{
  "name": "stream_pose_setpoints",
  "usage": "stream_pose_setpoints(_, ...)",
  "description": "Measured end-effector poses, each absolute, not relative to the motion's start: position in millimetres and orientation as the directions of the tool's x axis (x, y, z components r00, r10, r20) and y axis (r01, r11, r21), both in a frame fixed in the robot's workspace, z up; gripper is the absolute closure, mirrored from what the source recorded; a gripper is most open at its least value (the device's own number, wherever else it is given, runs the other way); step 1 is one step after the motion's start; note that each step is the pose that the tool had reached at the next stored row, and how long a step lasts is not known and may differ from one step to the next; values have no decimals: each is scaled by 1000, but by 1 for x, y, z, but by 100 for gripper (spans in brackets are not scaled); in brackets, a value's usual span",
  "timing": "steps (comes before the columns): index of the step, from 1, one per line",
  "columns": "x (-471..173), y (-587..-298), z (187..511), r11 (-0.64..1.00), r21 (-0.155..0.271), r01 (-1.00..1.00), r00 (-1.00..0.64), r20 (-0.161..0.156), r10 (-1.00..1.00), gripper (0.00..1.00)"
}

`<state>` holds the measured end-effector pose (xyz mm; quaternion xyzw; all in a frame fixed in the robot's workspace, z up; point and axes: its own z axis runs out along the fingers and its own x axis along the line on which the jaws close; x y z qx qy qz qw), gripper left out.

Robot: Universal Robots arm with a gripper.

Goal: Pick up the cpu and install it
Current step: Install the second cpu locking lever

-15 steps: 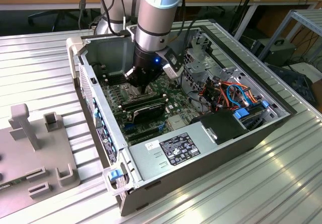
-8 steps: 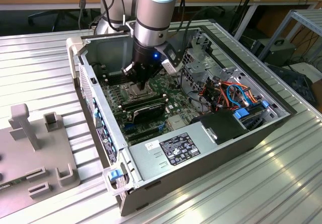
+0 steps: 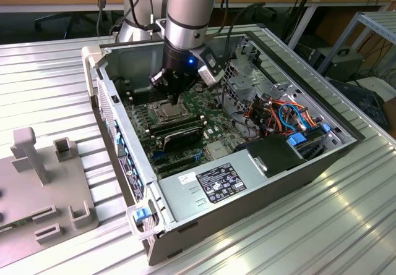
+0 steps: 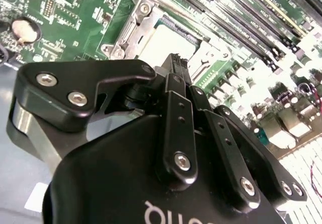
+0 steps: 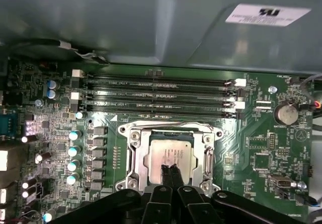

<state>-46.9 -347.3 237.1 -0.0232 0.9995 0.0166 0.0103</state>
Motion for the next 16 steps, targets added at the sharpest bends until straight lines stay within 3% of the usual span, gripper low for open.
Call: stream_pose_setpoints(16,-46,-347,241,998,32,-46,-999,-21,-45,89)
